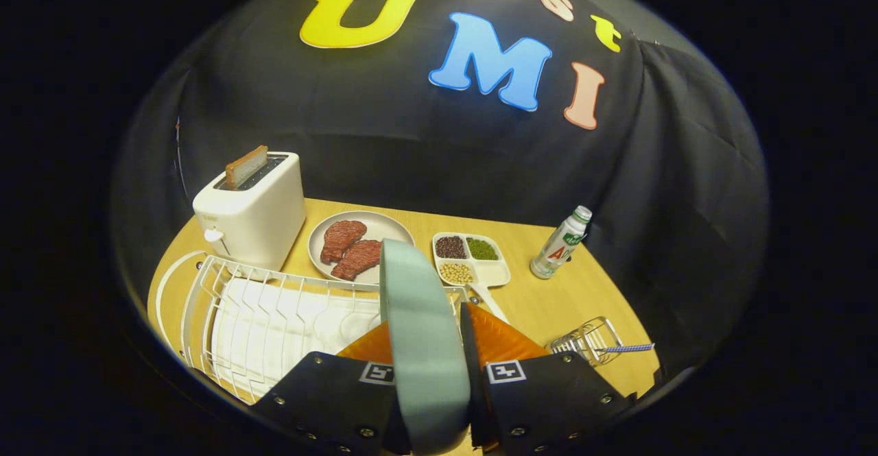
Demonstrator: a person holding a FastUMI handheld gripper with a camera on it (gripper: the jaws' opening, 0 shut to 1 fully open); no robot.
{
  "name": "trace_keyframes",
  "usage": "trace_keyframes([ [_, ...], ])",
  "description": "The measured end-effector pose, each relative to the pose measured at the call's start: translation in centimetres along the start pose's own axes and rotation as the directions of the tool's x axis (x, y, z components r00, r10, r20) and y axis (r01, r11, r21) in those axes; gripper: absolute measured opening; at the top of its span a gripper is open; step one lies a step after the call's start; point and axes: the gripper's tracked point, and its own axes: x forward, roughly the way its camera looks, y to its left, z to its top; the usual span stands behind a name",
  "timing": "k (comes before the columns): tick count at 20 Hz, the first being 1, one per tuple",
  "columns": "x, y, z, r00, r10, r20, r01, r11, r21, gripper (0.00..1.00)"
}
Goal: Take the plate from the dish rack, then take the spoon from the basket and place it into the plate.
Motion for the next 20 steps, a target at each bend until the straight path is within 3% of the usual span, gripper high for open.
trace_keyframes([
  [10, -7.9, -4.6, 0.7, 0.994, -0.074, 0.086, 0.079, 0.995, -0.065, 0.31],
  [20, -14.3, -7.2, -6.7, 0.997, 0.011, 0.077, -0.004, 0.996, -0.086, 0.31],
])
